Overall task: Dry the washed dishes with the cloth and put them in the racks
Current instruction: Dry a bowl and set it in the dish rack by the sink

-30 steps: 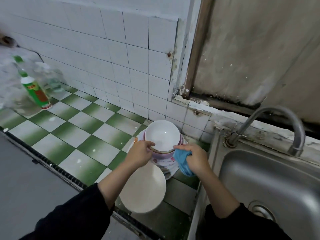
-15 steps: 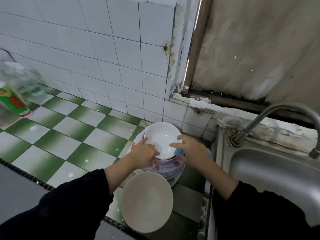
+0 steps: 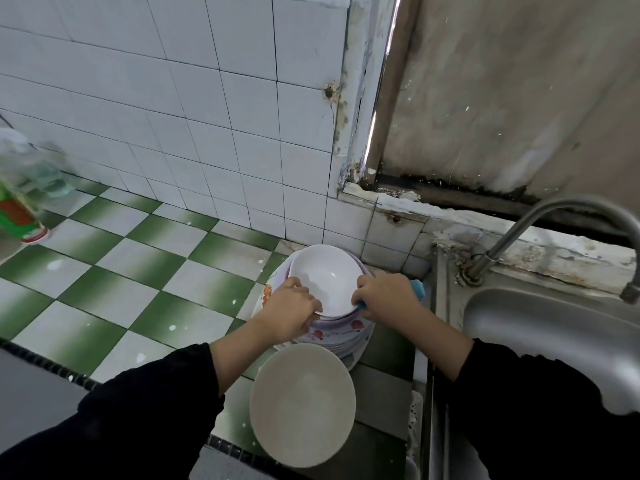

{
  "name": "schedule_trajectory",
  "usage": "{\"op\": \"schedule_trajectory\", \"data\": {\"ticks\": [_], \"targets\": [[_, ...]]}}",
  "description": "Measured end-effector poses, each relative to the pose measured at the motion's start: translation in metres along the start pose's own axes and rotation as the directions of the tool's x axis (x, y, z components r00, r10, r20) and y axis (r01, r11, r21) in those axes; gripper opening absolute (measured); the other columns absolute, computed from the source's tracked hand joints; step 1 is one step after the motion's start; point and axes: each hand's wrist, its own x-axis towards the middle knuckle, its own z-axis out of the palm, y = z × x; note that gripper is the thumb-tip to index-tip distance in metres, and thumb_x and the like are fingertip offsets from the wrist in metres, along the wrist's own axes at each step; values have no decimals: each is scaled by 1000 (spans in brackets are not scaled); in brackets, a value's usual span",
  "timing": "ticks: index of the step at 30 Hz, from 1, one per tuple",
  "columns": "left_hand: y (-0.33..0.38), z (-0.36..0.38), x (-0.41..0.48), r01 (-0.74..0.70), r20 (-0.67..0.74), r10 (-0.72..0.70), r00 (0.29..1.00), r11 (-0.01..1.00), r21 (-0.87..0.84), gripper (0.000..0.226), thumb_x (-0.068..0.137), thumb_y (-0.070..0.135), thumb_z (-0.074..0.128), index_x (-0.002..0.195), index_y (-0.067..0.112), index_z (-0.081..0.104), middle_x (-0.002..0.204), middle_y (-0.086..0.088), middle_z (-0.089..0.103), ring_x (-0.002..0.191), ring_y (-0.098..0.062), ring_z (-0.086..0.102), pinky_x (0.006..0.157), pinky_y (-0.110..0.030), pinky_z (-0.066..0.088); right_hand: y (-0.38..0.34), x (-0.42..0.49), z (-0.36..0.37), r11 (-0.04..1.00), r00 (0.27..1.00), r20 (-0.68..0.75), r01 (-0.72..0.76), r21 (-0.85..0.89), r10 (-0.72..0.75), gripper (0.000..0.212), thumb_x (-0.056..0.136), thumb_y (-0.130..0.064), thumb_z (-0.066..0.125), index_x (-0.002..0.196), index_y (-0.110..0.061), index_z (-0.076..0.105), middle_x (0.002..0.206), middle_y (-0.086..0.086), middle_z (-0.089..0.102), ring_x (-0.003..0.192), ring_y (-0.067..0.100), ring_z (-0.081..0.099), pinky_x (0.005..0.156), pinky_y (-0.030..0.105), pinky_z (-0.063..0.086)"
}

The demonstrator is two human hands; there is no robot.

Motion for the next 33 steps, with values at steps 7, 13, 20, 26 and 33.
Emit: {"op": "schedule_trajectory", "data": {"ticks": [7, 13, 20, 26, 33], "targets": [[-8, -19, -4, 13, -121, -78, 990, 886, -464, 31, 89, 23, 49, 106, 13, 72, 80, -7, 70, 77, -24, 63, 82, -24, 34, 7, -21, -1, 989, 926, -368, -30, 143, 82, 19, 65, -29, 88, 80, -31, 77, 91, -2, 72, 65, 21, 62, 45, 20, 35], [11, -47, -3, 108, -70, -270, 960, 591, -800, 70, 93, 12, 61, 149, 37, 28, 59, 6, 45, 57, -9, 41, 70, -29, 48, 20, -27, -24, 864, 813, -482, -49, 501, 326, 17, 78, -21, 80, 94, -27, 77, 99, -3, 70, 82, 21, 65, 57, 27, 47], [15, -71, 11, 114, -61, -537, 841, 286, -951, 46, 93, 17, 64, 136, 25, 50, 87, -2, 65, 71, -9, 56, 69, -14, 45, 34, -41, -64, 227, 748, -110, -56, 972, 655, 44, 83, -20, 77, 124, -26, 62, 104, -5, 57, 89, 7, 57, 71, 14, 49], [21, -98, 21, -31, 18, -783, 622, -47, -998, 31, 97, 7, 56, 128, 10, 61, 112, -6, 69, 95, -14, 67, 84, -19, 54, 45, -60, -78, -119, 745, 30, 66, 991, 666, 20, 82, -19, 78, 100, -25, 70, 104, -3, 68, 97, 15, 66, 80, 34, 60], [39, -134, 33, -200, 62, -900, 432, -163, -966, 29, 100, 8, 50, 126, 10, 62, 99, -2, 70, 82, -8, 66, 77, -18, 56, 62, -92, -91, -514, 769, 225, 152, 844, 598, 16, 87, -14, 72, 103, -19, 72, 105, 7, 71, 92, 20, 70, 66, 27, 57]]}}
